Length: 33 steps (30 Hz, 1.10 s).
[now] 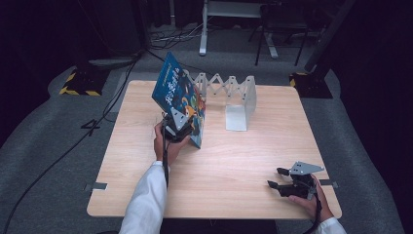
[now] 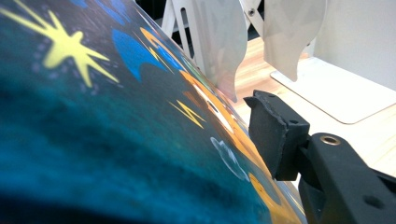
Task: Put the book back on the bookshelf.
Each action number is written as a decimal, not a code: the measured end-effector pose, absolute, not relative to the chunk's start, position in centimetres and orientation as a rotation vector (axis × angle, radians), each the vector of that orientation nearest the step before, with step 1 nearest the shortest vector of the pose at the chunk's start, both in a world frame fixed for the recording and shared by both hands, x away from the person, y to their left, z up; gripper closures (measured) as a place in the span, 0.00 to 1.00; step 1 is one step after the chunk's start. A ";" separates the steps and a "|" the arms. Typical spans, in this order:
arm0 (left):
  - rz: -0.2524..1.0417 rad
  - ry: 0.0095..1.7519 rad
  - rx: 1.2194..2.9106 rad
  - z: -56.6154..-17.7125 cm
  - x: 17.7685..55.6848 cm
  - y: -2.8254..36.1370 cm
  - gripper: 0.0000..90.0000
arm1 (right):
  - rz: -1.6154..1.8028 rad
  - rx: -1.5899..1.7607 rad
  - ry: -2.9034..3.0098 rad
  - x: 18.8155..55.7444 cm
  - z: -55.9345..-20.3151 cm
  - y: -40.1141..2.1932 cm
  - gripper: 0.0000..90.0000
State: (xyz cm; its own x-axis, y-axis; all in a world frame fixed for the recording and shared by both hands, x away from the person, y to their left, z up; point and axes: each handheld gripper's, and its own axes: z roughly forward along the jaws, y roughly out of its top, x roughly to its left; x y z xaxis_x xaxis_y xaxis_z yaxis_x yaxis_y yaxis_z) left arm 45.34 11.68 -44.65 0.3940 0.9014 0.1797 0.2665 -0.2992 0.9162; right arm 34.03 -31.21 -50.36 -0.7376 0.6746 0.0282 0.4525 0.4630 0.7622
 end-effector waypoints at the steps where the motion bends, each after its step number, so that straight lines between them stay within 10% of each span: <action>1: 0.919 1.017 1.788 -44.6 45.3 11.7 0.55 | 1.144 0.965 2.438 34.0 -50.4 -31.2 0.35; 33: 0.795 0.952 1.849 -43.5 44.2 13.2 0.45 | 1.143 0.978 2.431 34.1 -50.4 -31.3 0.35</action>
State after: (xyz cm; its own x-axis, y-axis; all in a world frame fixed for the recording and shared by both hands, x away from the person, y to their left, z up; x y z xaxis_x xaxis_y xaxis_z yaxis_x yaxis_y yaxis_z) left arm 44.21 13.15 -43.55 0.5001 0.8548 0.1385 0.2885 -0.3152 0.9041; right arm 34.06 -31.25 -50.36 -0.7309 0.6818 0.0309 0.4587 0.4571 0.7620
